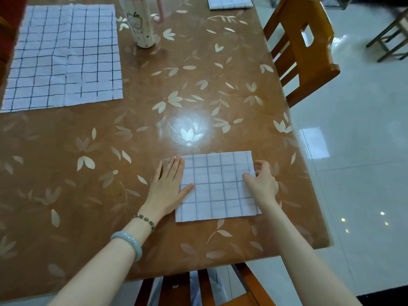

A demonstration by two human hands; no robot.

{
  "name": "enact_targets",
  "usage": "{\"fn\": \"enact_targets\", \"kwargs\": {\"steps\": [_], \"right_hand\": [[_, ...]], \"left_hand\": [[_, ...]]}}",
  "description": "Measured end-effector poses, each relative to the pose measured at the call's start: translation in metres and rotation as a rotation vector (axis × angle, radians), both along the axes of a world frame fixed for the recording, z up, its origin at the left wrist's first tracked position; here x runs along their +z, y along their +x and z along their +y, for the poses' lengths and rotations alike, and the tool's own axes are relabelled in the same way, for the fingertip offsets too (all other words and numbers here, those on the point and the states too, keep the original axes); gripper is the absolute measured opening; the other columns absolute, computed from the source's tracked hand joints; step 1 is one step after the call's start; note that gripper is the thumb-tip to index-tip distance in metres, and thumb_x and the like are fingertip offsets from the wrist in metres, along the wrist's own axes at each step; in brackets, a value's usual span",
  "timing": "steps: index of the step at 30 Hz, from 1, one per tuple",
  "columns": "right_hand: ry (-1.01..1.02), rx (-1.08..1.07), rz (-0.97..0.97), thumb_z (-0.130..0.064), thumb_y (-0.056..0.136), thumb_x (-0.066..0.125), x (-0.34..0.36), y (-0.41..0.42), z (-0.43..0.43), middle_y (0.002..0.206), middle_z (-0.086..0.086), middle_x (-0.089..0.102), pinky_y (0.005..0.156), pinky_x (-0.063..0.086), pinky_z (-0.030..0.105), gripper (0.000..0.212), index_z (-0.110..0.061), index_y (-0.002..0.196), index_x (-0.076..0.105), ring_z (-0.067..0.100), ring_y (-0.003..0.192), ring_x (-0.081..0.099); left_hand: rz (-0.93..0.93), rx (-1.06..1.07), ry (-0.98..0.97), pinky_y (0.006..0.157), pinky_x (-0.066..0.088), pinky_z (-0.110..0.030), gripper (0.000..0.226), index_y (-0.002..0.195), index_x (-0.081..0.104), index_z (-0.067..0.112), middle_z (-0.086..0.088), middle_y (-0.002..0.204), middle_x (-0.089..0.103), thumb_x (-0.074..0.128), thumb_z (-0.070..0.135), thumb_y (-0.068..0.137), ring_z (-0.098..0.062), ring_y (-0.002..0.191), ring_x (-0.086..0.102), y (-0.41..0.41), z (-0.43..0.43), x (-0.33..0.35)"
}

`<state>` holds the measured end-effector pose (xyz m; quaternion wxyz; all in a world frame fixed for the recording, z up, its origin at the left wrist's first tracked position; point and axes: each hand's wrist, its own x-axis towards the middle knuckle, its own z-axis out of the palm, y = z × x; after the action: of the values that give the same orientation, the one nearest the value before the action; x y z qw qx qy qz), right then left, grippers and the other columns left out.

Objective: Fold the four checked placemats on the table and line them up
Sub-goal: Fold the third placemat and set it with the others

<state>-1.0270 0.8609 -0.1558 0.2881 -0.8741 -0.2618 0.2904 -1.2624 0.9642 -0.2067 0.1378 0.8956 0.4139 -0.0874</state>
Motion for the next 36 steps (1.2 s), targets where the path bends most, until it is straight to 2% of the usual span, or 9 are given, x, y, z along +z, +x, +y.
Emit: {"fn": "enact_targets", "kwargs": {"steps": [2,4,7,9,12,15,21,25,36], "right_hand": [[-0.027,0.018,-0.016,-0.015,0.086,0.059,-0.001,0.000,0.001,0.109,0.000,0.057,0.057,0.034,-0.001,0.052,-0.014,0.134,0.038,0.012,0.084,0.052],[-0.056,0.040,-0.065,-0.015,0.085,0.061,-0.002,-0.002,0.002,0.124,0.008,0.053,0.076,0.037,0.011,0.063,-0.013,0.141,0.032,0.021,0.103,0.054],[-0.150,0.250,-0.543,-0.006,0.075,0.062,-0.007,-0.009,0.006,0.131,0.020,0.044,0.085,0.041,0.040,0.065,-0.008,0.136,0.041,0.037,0.114,0.046],[-0.074,0.370,-0.676,0.002,0.069,0.060,-0.009,-0.022,0.020,0.136,0.025,0.043,0.093,0.040,0.048,0.054,-0.005,0.122,0.055,0.042,0.121,0.043],[0.095,0.683,-0.586,-0.004,0.077,0.052,-0.017,-0.058,0.046,0.133,0.023,0.051,0.099,0.043,0.049,0.034,-0.001,0.110,0.062,0.039,0.123,0.049],[-0.017,0.947,-0.564,-0.021,0.088,0.035,-0.040,-0.082,0.059,0.137,0.017,0.053,0.109,0.030,0.047,0.049,-0.001,0.127,0.056,0.031,0.129,0.047],[-0.171,0.845,-0.599,-0.044,0.097,0.013,-0.062,-0.040,0.041,0.156,0.009,0.013,0.117,0.001,0.039,0.064,-0.006,0.149,0.016,0.022,0.145,0.008],[-0.287,0.756,-0.652,-0.052,0.092,-0.007,-0.060,0.002,0.019,0.157,0.006,-0.011,0.117,-0.012,0.035,0.069,-0.011,0.148,-0.008,0.018,0.144,-0.014],[-0.300,0.706,-0.691,-0.053,0.094,-0.001,-0.059,0.015,0.011,0.160,0.006,-0.001,0.116,-0.016,0.041,0.072,-0.009,0.151,0.002,0.017,0.146,-0.007]], "left_hand": [[-0.009,-0.002,0.011,0.116,-0.017,-0.037,0.086,0.152,-0.007,0.012,-0.002,0.159,-0.011,-0.001,0.068,0.088,-0.013,0.146,-0.015,-0.001,0.000,-0.001],[-0.010,-0.009,0.033,0.116,-0.016,-0.038,0.085,0.152,-0.005,0.012,-0.003,0.160,-0.008,0.000,0.068,0.088,-0.014,0.146,-0.013,-0.002,-0.001,-0.003],[0.018,-0.017,0.058,0.117,-0.014,-0.041,0.086,0.152,-0.006,0.011,-0.003,0.160,-0.008,0.002,0.069,0.088,-0.015,0.146,-0.013,-0.001,-0.002,-0.006],[0.013,-0.012,0.075,0.117,-0.012,-0.042,0.086,0.152,-0.003,0.011,-0.004,0.160,-0.006,0.004,0.069,0.089,-0.015,0.147,-0.011,-0.001,-0.002,-0.006],[0.037,-0.025,0.101,0.118,-0.010,-0.043,0.087,0.152,0.003,0.009,-0.005,0.160,0.000,0.004,0.070,0.090,-0.017,0.148,-0.004,-0.001,-0.003,-0.006],[0.052,-0.019,0.138,0.118,-0.008,-0.044,0.086,0.151,0.011,0.008,-0.006,0.160,0.010,0.007,0.070,0.091,-0.018,0.148,0.006,0.001,-0.004,-0.005],[0.075,-0.016,0.120,0.117,-0.013,-0.046,0.086,0.151,-0.008,0.012,-0.003,0.160,-0.009,0.000,0.071,0.089,-0.016,0.147,-0.011,-0.001,-0.002,-0.008],[0.053,-0.033,0.118,0.118,-0.009,-0.047,0.090,0.153,-0.001,0.011,-0.004,0.160,-0.004,0.006,0.074,0.088,-0.019,0.148,-0.007,-0.006,0.001,-0.008],[0.119,-0.293,0.052,0.117,0.007,-0.052,0.118,0.151,0.016,0.004,-0.011,0.158,0.015,0.022,0.092,0.073,-0.017,0.147,-0.008,-0.056,-0.007,0.001]]}}
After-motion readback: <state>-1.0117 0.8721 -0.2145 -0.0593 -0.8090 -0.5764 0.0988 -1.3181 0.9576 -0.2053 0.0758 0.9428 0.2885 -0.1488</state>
